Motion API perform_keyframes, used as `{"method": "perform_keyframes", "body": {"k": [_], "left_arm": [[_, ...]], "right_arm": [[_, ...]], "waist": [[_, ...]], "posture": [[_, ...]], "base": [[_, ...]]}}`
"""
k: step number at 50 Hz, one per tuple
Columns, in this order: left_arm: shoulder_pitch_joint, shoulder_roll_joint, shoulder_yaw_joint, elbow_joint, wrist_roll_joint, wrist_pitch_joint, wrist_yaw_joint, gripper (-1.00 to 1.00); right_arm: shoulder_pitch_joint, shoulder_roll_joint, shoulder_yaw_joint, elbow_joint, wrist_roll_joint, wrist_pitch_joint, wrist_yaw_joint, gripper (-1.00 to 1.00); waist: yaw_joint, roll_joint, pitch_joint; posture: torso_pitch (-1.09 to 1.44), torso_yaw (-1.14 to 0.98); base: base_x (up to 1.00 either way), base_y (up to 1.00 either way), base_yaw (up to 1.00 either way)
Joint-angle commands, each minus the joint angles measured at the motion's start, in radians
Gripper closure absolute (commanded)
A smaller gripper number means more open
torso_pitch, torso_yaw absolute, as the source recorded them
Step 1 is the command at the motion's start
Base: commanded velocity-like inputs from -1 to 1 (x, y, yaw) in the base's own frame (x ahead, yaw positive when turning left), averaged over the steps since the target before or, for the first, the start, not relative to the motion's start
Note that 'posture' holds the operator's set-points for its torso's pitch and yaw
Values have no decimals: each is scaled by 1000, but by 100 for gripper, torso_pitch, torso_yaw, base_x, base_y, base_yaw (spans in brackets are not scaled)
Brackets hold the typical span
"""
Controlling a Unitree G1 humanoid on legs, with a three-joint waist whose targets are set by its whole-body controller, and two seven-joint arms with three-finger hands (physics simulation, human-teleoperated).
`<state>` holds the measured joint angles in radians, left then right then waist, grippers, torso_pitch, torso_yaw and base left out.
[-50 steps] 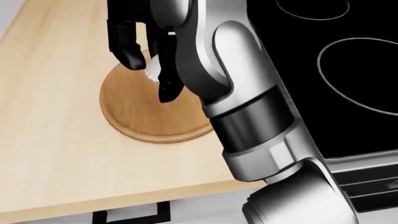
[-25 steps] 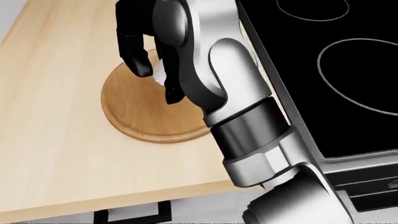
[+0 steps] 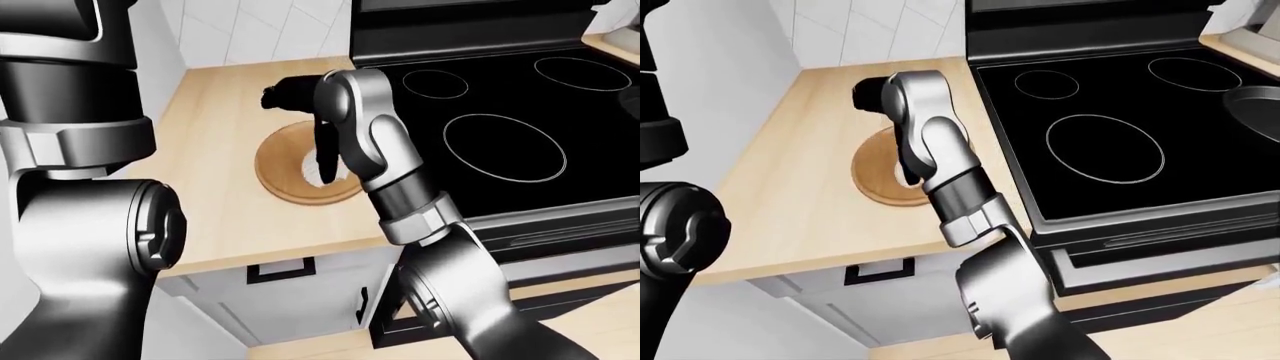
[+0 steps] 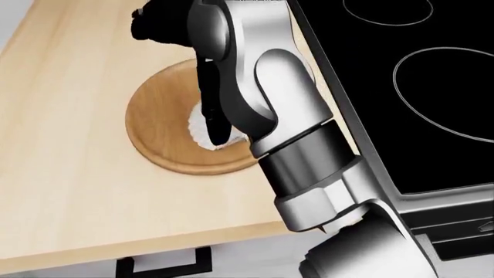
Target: Pick the scallop from the pan and place it on the plate.
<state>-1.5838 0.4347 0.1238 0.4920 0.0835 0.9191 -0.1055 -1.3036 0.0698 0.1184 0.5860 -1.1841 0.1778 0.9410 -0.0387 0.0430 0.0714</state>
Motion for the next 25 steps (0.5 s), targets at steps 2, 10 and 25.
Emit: {"method": "perform_keyframes", "body": {"k": [2,10,25], "left_arm": [[-36,12,6,-29,5,-29,4,-100],[-33,15,8,-33,4,-26,4,-100],[-31,11,6,-36,4,-23,4,-100]], "right_arm": [[-40,-7,-9,-37,-5,-6,-14,-100],[-37,-6,-9,-38,-12,-5,-12,-100],[-53,-25,-24,-66,-5,17,11,-100]], "waist": [[0,5,-34],[1,4,-34],[2,1,-34]], "posture": [[0,0],[0,0],[0,0]], "base": [[0,0,0],[0,0,0],[0,0,0]]}}
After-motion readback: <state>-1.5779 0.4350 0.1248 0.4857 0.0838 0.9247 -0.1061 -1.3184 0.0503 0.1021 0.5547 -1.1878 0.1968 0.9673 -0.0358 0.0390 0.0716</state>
